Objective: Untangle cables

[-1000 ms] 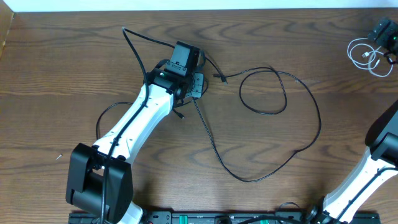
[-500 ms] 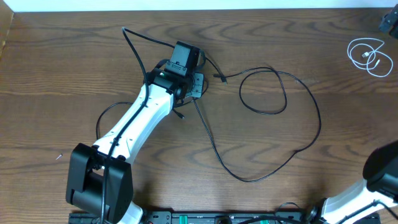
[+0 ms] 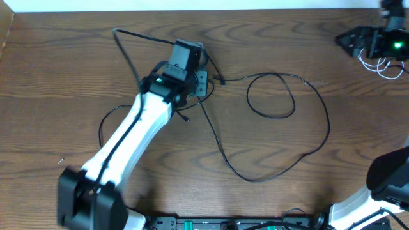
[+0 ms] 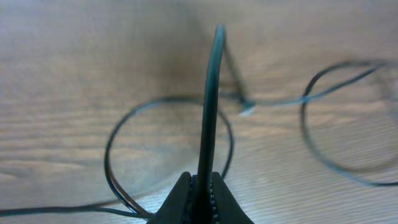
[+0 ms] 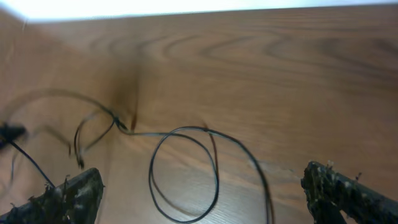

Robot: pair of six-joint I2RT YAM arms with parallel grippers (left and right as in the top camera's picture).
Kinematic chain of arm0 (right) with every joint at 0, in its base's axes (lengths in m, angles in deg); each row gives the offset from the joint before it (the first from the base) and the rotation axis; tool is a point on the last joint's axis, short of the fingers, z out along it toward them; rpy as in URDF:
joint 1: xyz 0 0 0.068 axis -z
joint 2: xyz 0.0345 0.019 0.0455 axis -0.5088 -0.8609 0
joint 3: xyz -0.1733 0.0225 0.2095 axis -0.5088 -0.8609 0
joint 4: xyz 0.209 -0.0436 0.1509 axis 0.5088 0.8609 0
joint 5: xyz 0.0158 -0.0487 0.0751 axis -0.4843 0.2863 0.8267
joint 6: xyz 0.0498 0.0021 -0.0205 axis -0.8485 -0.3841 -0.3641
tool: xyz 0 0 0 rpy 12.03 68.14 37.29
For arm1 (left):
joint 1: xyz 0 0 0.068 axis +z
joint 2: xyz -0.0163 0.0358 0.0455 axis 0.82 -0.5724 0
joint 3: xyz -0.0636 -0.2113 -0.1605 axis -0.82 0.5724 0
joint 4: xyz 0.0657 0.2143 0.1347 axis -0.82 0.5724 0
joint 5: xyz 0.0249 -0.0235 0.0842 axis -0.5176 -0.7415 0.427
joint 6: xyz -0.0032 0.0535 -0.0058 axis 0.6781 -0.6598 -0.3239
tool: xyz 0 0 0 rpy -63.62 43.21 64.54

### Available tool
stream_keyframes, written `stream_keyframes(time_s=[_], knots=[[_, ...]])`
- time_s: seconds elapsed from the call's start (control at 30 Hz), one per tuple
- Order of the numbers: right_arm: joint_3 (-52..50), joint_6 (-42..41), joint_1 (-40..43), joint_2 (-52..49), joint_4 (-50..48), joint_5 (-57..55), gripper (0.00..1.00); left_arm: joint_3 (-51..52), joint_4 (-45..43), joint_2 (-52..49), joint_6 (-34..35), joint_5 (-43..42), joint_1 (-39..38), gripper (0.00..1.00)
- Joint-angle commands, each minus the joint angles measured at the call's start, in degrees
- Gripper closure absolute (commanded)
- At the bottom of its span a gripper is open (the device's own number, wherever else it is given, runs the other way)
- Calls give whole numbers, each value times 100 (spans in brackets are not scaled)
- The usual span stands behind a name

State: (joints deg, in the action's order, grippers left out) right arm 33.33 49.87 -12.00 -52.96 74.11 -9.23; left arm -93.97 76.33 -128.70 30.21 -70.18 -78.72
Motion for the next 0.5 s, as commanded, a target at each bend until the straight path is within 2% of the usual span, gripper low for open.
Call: stream_keyframes(time_s=[0.0,0.1,0.27,0.47], knots=[[-11,686,-450,37,50,-393,1,-44,-2,647,131,9,11,92],[-186,684,-920,35,-61,-1025,1,-44,90,1069,363,7,11,92],[-485,684,-1519,35,-254,-1320,1,-44,28,1545,358,-142,11,92],[-791,684,-1869,35,-444,-1333,1,-44,-798,1864,334,-931,11,92]])
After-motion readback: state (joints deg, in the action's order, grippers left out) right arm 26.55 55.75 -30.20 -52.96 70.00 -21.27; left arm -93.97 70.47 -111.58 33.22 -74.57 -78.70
